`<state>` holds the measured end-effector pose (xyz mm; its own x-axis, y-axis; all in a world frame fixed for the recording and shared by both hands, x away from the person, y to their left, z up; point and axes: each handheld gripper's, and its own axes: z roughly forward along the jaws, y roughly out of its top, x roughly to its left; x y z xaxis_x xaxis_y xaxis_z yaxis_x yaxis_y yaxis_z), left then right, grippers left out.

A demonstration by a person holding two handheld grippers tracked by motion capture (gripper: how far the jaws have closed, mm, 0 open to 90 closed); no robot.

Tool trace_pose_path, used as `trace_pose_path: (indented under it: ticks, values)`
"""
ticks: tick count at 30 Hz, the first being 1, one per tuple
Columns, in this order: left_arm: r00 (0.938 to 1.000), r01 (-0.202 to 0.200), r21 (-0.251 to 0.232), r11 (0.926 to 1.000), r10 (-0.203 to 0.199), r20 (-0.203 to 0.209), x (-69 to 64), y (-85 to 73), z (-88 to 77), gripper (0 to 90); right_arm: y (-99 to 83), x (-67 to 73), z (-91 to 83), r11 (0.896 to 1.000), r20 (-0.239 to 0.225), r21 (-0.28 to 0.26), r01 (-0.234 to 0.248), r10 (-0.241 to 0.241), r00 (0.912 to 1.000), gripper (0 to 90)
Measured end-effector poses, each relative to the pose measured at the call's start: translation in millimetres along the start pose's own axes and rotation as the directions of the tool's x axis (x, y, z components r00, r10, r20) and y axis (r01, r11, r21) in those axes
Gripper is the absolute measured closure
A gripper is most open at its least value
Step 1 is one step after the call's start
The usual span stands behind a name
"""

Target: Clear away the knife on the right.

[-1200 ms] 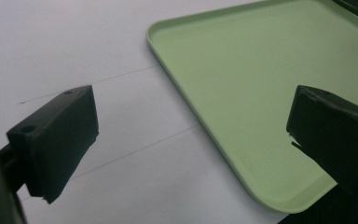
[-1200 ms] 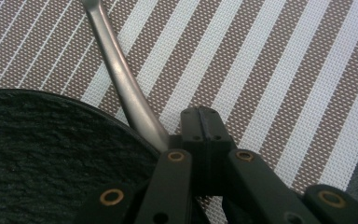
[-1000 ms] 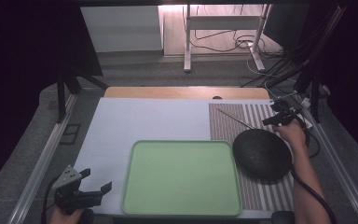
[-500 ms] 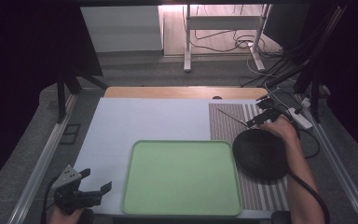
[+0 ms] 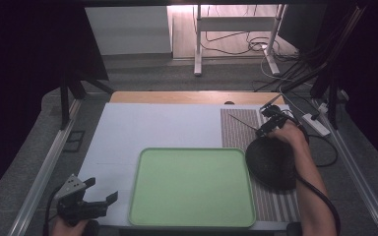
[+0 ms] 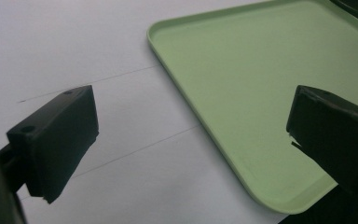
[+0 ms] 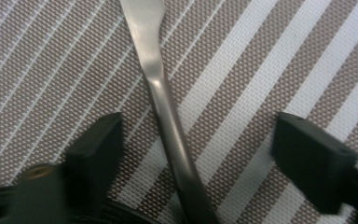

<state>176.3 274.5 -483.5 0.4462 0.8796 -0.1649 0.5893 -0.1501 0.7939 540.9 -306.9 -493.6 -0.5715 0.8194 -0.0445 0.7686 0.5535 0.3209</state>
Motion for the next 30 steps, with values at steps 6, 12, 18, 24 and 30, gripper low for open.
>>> trace_pose_path:
  ticks: [6,12,18,24,30]
  values:
    - [1.0000,-0.003,0.000,1.0000,0.003,-0.002,-0.4,-0.1,-0.1,2.8,0.3,-2.7,-6.9,0.997,-0.032,0.006,0.072,-0.071,0.9969,67.7]
    - [1.0000,-0.002,0.001,1.0000,0.002,-0.002,-0.2,-0.3,-0.3,2.8,-0.7,-7.2,-7.7,0.995,-0.044,0.008,0.104,-0.103,0.9937,79.8]
    - [1.0000,0.001,0.000,1.0000,-0.001,0.000,0.1,-0.1,-0.1,2.8,-2.8,-10.6,-8.1,0.997,-0.061,-0.012,0.076,-0.077,0.9951,80.3]
    - [1.0000,0.005,0.000,1.0000,-0.005,0.001,0.5,0.0,0.0,2.8,-11.2,-23.4,-11.3,0.997,-0.041,-0.073,0.023,-0.026,0.9988,80.3]
    - [1.0000,0.006,0.002,1.0000,-0.006,0.000,0.5,0.3,0.4,2.9,-13.9,-35.2,-19.4,0.993,-0.024,-0.113,-0.027,0.024,0.9994,80.4]
